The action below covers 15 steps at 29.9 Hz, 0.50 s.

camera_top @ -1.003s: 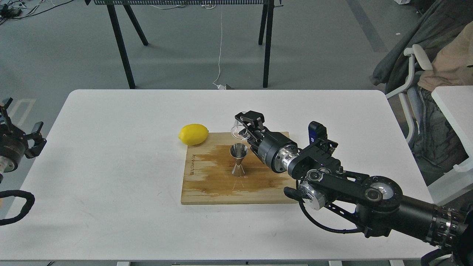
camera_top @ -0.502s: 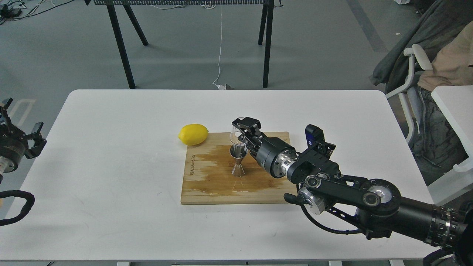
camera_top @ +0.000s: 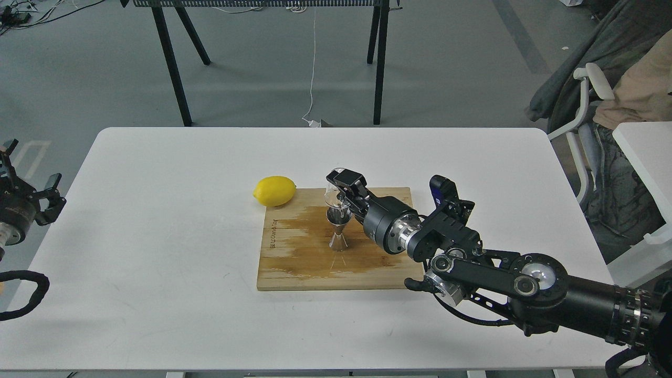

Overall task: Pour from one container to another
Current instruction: 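Tilt the glass cup with the right gripper to pour into the jigger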

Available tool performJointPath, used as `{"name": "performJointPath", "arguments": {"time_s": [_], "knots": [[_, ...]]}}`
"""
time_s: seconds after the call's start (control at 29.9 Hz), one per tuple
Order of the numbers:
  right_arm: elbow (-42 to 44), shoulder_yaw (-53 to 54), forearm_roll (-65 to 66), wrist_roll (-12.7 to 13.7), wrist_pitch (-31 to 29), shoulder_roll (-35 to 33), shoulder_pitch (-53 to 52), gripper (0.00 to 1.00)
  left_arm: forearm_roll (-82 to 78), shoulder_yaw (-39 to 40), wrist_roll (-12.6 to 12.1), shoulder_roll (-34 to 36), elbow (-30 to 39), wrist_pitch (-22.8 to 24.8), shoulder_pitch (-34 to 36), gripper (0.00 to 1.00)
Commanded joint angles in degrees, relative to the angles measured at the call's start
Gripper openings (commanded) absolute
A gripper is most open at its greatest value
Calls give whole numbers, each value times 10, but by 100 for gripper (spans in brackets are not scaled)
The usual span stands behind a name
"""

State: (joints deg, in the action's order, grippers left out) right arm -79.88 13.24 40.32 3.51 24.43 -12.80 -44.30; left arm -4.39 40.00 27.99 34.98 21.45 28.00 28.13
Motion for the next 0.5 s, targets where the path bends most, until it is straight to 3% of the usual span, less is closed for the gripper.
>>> {"name": "performJointPath", "arguments": {"time_s": [0.0, 0.47], "knots": [[1, -11, 8, 0, 0, -3, -5, 43, 0, 0, 0, 0, 0, 0, 0, 97], [4, -37, 46, -2, 0, -13, -13, 43, 0, 0, 0, 0, 0, 0, 0, 97]]}}
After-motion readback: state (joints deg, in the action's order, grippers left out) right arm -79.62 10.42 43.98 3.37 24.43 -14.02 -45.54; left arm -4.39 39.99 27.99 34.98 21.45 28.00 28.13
